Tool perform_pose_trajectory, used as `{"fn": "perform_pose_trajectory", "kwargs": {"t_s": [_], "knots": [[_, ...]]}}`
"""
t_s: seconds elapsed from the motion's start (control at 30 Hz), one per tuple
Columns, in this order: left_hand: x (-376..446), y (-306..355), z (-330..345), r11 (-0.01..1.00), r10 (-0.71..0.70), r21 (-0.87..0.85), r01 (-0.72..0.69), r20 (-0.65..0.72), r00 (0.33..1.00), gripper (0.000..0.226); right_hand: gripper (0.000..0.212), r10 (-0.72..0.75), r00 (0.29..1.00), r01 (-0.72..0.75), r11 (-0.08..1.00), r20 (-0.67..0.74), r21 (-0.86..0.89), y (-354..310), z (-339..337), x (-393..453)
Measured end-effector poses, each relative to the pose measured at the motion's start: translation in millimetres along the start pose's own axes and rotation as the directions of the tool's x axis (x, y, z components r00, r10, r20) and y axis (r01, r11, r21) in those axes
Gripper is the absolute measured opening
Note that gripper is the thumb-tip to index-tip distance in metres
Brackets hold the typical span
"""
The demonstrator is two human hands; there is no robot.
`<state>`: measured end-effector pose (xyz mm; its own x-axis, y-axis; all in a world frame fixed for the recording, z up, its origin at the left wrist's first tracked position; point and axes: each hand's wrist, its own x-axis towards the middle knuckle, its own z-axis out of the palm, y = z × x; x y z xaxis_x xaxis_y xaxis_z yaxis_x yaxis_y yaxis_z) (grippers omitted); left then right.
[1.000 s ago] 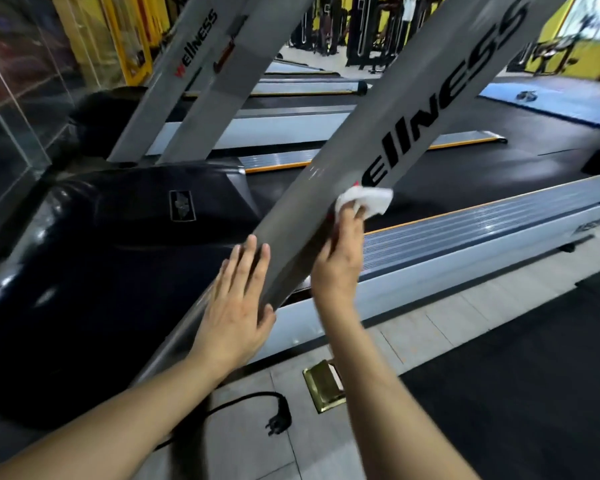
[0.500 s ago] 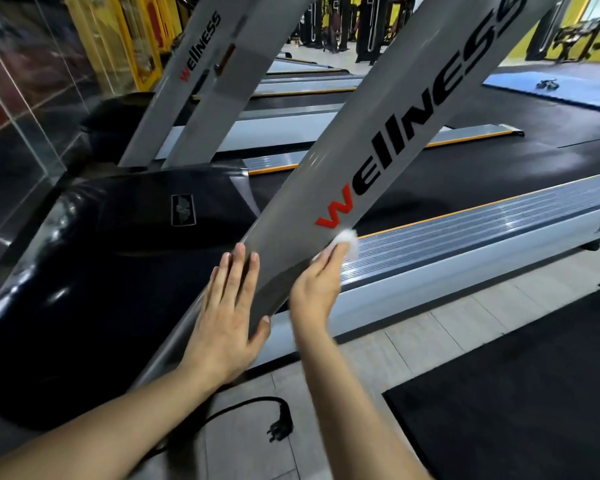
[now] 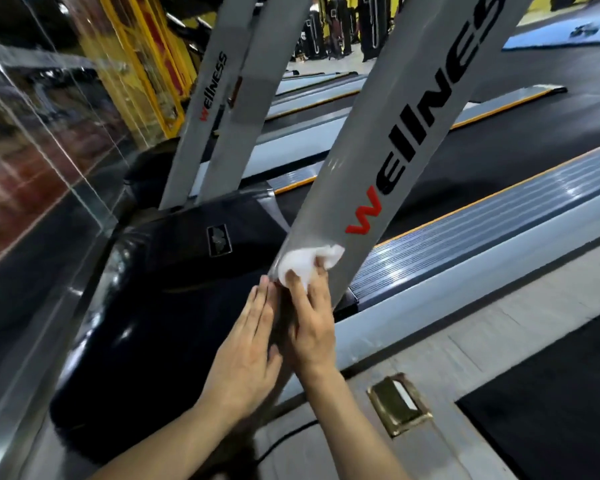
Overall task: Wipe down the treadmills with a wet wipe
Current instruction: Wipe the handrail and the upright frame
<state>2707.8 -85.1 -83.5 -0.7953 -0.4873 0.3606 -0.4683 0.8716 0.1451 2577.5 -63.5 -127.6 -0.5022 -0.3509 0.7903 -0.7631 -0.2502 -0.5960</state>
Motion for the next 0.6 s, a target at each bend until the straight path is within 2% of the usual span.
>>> {"fn": "perform_pose_trajectory", "kwargs": {"t_s": [0.07, 0.1, 0.17, 0.2, 0.23, 0.3, 0.33, 0.37, 0.4, 0.47, 0.5, 0.53, 0.6], "knots": [[-4, -5, 2, 1.0, 0.01, 0.016, -0.011, 0.028, 1.0, 0.099, 0.046, 0.115, 0.988, -0.114, 0.993, -0.107, 0.01, 17, -2, -3], [-5, -5, 3, 0.999, 0.016, 0.029, -0.017, 0.043, 0.999, 0.099, 0.051, 0.249, 0.947, -0.243, 0.968, -0.204, 0.054, 22, -4, 2], [-5, -7, 7, 0.998, 0.016, 0.061, -0.019, 0.046, 0.999, 0.095, 0.05, 0.529, 0.778, -0.498, 0.848, -0.339, 0.182, 22, -7, 18], [-4, -10, 10, 0.997, 0.014, 0.076, -0.017, 0.047, 0.999, 0.092, 0.046, 0.546, 0.762, -0.501, 0.838, -0.349, 0.216, 14, -6, 26], [-4, -12, 12, 0.996, 0.015, 0.092, -0.02, 0.049, 0.999, 0.092, 0.042, 0.472, 0.819, -0.424, 0.881, -0.326, 0.209, 4, -3, 29], [-3, -16, 16, 0.993, 0.023, 0.11, -0.029, 0.059, 0.998, 0.096, 0.038, 0.169, 0.967, -0.151, 0.983, -0.193, 0.102, -16, 7, 20], [-3, -19, 17, 0.996, 0.02, 0.088, -0.025, 0.063, 0.998, 0.098, 0.038, 0.064, 0.984, -0.056, 0.997, -0.165, 0.052, -13, 11, 13], [-3, -22, 16, 0.998, 0.026, 0.061, -0.029, 0.056, 0.998, 0.099, 0.039, 0.079, 0.982, -0.072, 0.996, -0.17, 0.045, -4, 13, 9], [-3, -23, 15, 0.997, 0.045, 0.053, -0.047, 0.039, 0.998, 0.099, 0.043, 0.182, 0.958, -0.172, 0.983, -0.223, 0.063, 9, 14, 4], [-5, -22, 14, 0.996, 0.073, 0.06, -0.073, 0.007, 0.997, 0.098, 0.052, 0.456, 0.822, -0.433, 0.89, -0.34, 0.146, 22, 11, -4], [-5, -22, 16, 0.995, 0.082, 0.059, -0.082, 0.002, 0.997, 0.095, 0.052, 0.488, 0.796, -0.472, 0.871, -0.359, 0.137, 18, 12, -6], [-5, -23, 19, 0.994, 0.09, 0.061, -0.09, -0.003, 0.996, 0.09, 0.048, 0.442, 0.824, -0.439, 0.894, -0.353, 0.096, 7, 14, -7], [-4, -28, 23, 0.992, 0.107, 0.066, -0.106, -0.013, 0.994, 0.08, 0.035, 0.239, 0.924, -0.239, 0.97, -0.297, 0.036, -18, 25, -8]]}}
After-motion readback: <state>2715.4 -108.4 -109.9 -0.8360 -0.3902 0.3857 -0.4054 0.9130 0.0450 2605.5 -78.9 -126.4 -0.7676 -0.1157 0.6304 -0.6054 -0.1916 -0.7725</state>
